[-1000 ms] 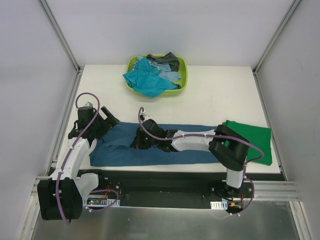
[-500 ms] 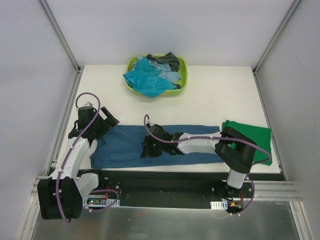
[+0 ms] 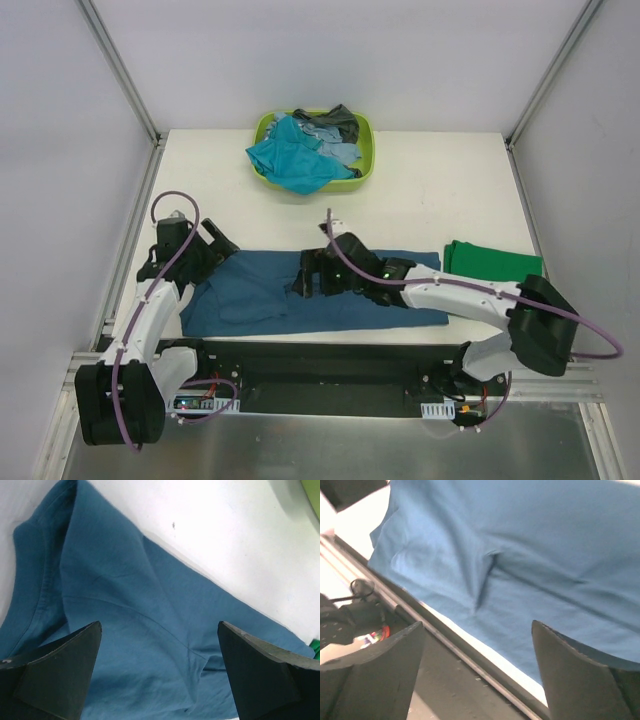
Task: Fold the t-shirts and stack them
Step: Fold the other side of the tshirt into a rectangle
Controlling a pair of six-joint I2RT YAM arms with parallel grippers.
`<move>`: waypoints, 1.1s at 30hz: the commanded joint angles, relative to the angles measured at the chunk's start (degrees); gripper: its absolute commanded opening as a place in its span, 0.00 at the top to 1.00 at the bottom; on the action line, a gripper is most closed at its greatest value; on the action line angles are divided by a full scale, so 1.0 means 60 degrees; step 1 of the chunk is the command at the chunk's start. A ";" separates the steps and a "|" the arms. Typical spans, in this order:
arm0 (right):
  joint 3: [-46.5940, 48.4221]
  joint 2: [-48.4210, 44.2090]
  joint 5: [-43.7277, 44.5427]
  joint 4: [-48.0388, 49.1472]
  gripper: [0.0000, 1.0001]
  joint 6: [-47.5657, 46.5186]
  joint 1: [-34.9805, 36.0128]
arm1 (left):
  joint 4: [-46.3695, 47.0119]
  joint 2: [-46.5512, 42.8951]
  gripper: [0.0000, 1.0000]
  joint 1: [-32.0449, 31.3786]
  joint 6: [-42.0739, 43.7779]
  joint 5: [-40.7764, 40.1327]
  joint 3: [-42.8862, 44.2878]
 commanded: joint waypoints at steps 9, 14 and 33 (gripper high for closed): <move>-0.2088 -0.2438 0.1573 -0.1058 0.03 -0.1675 -0.3752 | -0.3716 -0.2550 0.01 -0.0266 -0.1577 -0.1180 -0.0804; -0.2572 -0.2483 0.1589 -0.1292 0.04 -0.1763 -0.4632 | -0.4993 -0.3548 0.09 -0.1538 -0.2835 -0.1490 -0.1185; -0.3012 -0.2659 0.1106 -0.1322 0.03 -0.1822 -0.5425 | -0.5303 -0.2494 0.94 -0.2932 -0.4054 -0.2151 -0.1039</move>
